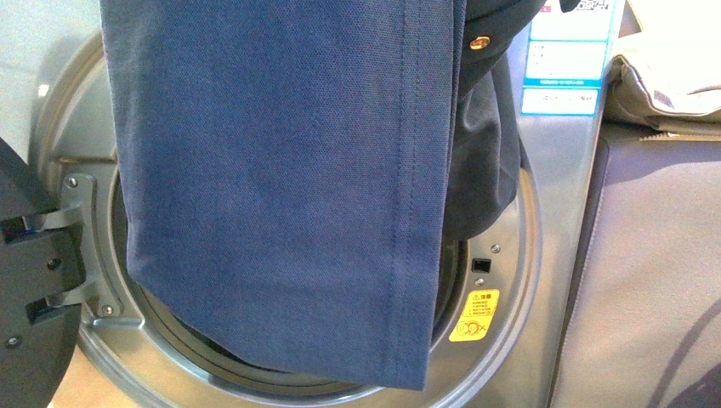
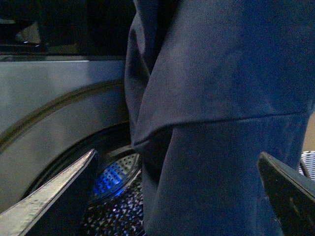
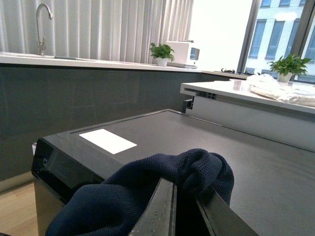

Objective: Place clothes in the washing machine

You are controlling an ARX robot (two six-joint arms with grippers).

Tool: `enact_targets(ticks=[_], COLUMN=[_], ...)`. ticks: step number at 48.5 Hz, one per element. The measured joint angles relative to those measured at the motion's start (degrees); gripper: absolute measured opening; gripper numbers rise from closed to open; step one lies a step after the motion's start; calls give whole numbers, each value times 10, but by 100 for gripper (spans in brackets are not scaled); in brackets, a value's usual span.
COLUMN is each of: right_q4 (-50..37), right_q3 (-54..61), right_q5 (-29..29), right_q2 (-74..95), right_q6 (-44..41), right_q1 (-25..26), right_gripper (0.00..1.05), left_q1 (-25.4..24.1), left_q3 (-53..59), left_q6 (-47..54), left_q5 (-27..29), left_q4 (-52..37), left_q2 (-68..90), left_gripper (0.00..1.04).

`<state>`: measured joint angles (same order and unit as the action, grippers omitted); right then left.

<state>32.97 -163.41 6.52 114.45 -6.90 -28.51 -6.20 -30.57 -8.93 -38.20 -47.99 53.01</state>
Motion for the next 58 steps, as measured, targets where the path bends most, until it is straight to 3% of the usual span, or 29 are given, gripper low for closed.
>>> enact_targets(ticks=[16, 33, 43, 58], right_q4=[0, 0, 0, 0], right_q3=[0, 0, 0, 0], right_q5=[0, 0, 0, 0], right_q2=[0, 0, 0, 0], right_q6=[0, 0, 0, 0], right_q1=[0, 0, 0, 0], right_gripper=[4, 4, 4, 4], left_q1=[44, 81, 132, 210], left_q3=[-129, -194, -215, -274], left_q6=[-25, -114, -114, -54], left_q5=[-56, -192, -193, -109], left_q4=[-42, -76, -34, 41], left_q2=[148, 225, 243, 280], left_gripper=[98, 98, 98, 98])
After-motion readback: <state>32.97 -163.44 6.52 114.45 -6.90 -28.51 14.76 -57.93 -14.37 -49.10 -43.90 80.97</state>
